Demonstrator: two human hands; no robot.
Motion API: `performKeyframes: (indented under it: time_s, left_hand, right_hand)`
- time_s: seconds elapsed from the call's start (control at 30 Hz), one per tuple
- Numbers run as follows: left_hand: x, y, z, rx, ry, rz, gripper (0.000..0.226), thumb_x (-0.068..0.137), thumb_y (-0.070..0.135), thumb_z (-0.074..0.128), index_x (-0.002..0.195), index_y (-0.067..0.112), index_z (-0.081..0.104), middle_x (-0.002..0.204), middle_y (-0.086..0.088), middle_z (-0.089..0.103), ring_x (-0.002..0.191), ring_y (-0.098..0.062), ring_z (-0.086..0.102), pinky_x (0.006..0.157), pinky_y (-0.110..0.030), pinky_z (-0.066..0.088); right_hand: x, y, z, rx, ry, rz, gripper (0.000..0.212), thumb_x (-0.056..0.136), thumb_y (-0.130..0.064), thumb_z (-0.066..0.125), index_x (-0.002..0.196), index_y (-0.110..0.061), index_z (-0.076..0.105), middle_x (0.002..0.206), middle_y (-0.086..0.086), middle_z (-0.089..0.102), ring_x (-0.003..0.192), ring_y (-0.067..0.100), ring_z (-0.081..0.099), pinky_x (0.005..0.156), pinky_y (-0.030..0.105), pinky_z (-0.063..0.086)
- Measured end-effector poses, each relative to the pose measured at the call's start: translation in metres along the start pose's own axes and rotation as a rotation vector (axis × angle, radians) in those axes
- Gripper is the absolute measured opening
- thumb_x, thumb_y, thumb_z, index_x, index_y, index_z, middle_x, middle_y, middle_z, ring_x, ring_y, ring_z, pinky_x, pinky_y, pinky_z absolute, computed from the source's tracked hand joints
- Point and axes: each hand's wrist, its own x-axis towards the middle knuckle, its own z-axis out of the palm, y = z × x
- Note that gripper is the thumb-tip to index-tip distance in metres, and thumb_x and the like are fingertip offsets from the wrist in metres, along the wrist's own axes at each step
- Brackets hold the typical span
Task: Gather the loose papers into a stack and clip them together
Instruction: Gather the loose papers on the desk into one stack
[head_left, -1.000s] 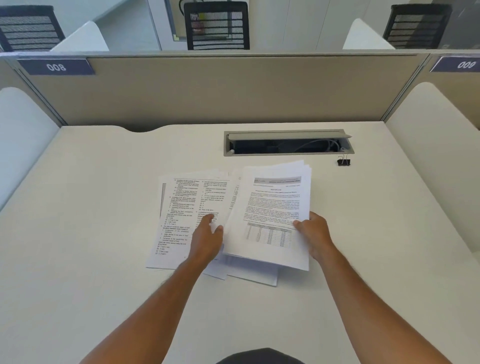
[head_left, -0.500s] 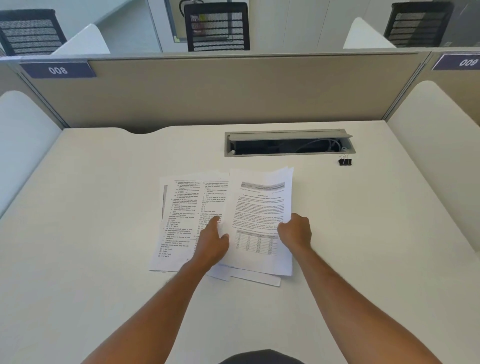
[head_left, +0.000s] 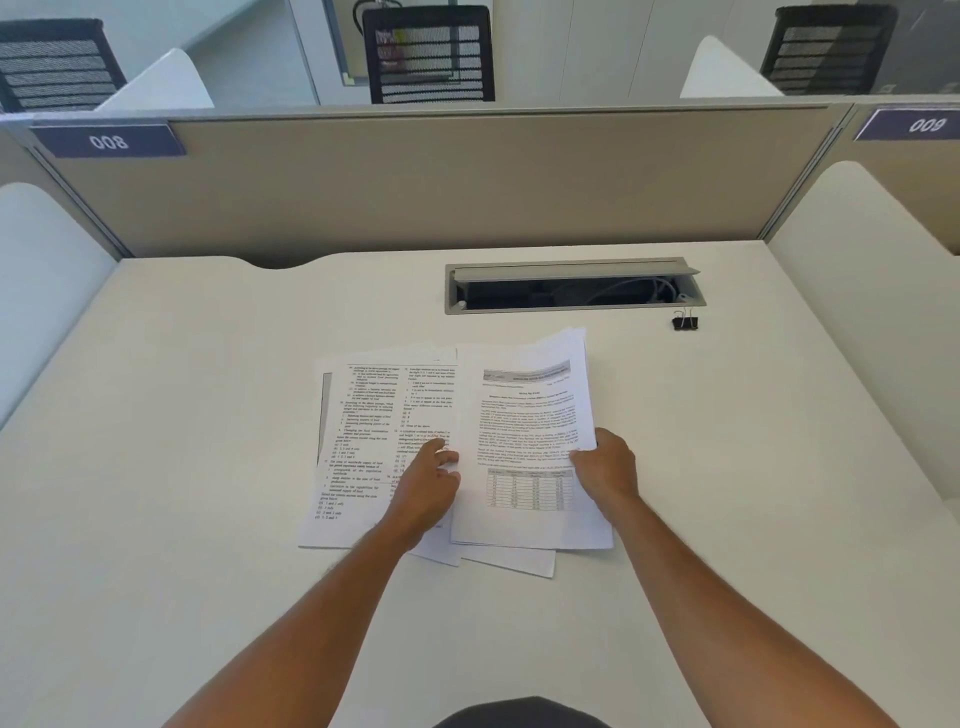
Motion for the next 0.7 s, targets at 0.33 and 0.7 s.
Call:
performKeyframes:
  time_s: [0.33,0.7]
  left_hand:
    - [0.009,-0.008,-0.031,0.256,0.437,-0.03,0.057,0.087,0.015,0.058,0.143,0.018,0.048,0.142,-0.013,0.053,0.127,-0.034,0.05,0.104,-0.049,0.045]
    - [0.018,-0.029,-0.069,0.565,0.447,-0.289,0.082,0.077,0.047,0.077,0.139,0.01,0.037,0.137,-0.017,0.043,0.131,-0.037,0.036,0.102,-0.054,0.037]
  right_hand:
    - [0.02,-0.008,-0.044,0.272,0.15,0.03,0.015,0.081,-0.006,0.059,0.083,-0.016,0.07,0.093,0.0,0.075,0.089,0.03,0.07,0.081,0.04,0.058]
    - [-0.009,-0.017,0.017,0.484,-0.074,0.065,0.025,0.084,0.002,0.062,0.084,-0.02,0.073,0.099,0.003,0.077,0.092,0.027,0.073,0.088,0.042,0.059]
